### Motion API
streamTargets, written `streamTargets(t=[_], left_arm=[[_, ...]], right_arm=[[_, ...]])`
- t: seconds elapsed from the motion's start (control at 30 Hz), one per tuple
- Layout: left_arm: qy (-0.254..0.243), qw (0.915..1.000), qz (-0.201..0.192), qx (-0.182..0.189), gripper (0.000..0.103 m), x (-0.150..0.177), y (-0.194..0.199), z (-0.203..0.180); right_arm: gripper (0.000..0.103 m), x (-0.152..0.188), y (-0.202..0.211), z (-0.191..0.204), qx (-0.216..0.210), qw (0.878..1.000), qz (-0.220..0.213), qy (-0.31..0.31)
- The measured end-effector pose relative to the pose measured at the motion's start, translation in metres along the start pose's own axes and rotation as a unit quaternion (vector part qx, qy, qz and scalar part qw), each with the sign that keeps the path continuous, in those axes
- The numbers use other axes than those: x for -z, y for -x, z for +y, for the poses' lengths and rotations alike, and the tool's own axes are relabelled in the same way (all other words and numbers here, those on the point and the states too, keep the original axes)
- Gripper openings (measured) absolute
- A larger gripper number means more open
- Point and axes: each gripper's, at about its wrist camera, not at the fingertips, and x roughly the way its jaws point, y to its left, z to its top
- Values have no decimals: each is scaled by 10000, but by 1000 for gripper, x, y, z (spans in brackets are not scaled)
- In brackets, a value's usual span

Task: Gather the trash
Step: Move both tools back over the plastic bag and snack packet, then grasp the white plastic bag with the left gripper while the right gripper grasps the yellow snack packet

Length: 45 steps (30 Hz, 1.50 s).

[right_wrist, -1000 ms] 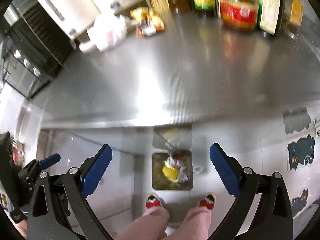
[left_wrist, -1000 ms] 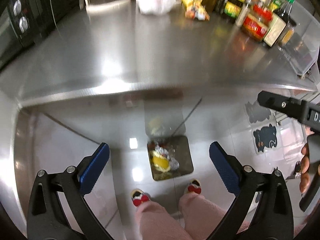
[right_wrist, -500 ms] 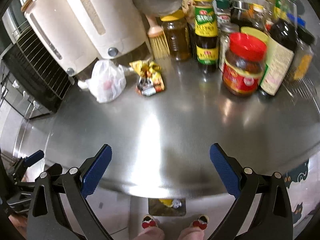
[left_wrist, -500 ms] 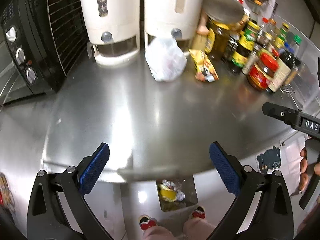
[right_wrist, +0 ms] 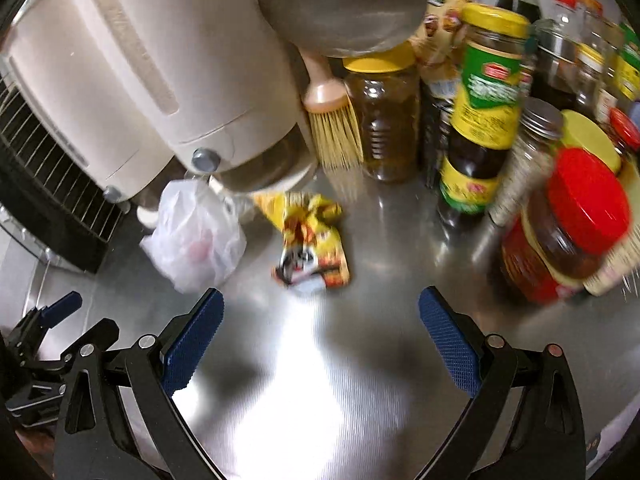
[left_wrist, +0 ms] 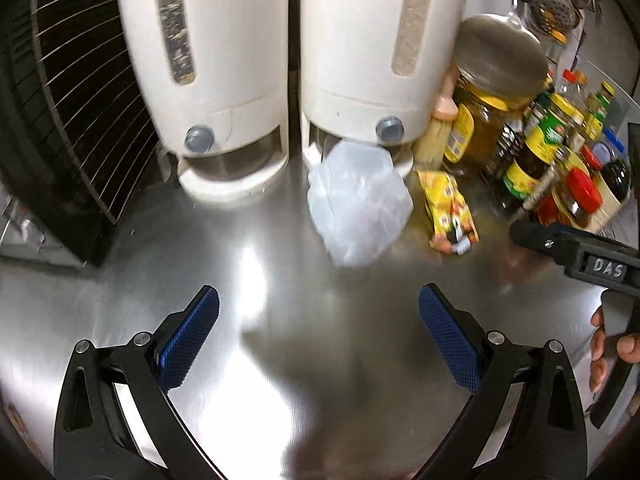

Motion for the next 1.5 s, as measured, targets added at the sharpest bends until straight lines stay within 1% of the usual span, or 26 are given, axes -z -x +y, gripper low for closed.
streamTargets(t=[0.03,0.17,0.2,0.23,0.47,0.53,0.63,0.7,0.73,0.77,0.83,0.87,0.93,1.03,1.1,1.17,1.43,1.5], left_arm=[[-19,10000,-26,13,95,-6,-5,-1],[-105,9999,-59,14,94,-25,-26,-6],[-119,9999,-45,4,93,-29,-31,-7],[-141,9999,-23,1,89,-33,-38,-6],[-237,9996,141,79,78,-47,-71,-8],[-245,9995,192,112,74,-49,-79,-9],[-261,9989,337,211,67,-51,-94,-10],[-268,9986,388,253,66,-50,-98,-11],[-270,9984,402,275,64,-50,-100,-11],[-294,9983,413,297,61,-49,-101,-11],[-339,9980,436,318,47,-47,-102,-12],[-340,9978,448,337,43,-46,-102,-12],[-327,9974,486,413,23,-46,-102,-12],[-347,9968,519,502,9,-43,-99,-16],[-388,9964,521,548,5,-40,-94,-19],[-409,9963,494,575,3,-36,-86,-21],[-340,9971,387,561,2,-17,-48,-17],[-337,9973,352,554,2,-10,-36,-17]], right_arm=[[97,-5,-7,0,8,10000,5,2],[84,-18,-31,1,-46,9999,139,-1],[81,-21,-37,2,-48,9998,168,8],[78,-23,-42,2,-57,9998,197,16],[77,-32,-71,6,-31,9994,345,92],[76,-34,-79,8,-3,9992,397,107],[68,-33,-89,9,-12,9986,513,94],[62,-31,-94,10,0,9984,563,110],[55,-31,-95,11,3,9982,581,125],[53,-30,-97,11,9,9981,608,137],[50,-28,-95,14,33,9983,557,194],[48,-27,-94,15,47,9982,555,224],[43,-26,-92,19,91,9982,532,271],[38,-24,-83,20,101,9982,487,328],[37,-22,-76,23,114,9983,445,367],[36,-23,-70,19,99,9985,409,347],[36,-9,-36,11,-59,9992,236,311],[36,1,-27,14,-98,9993,201,310]])
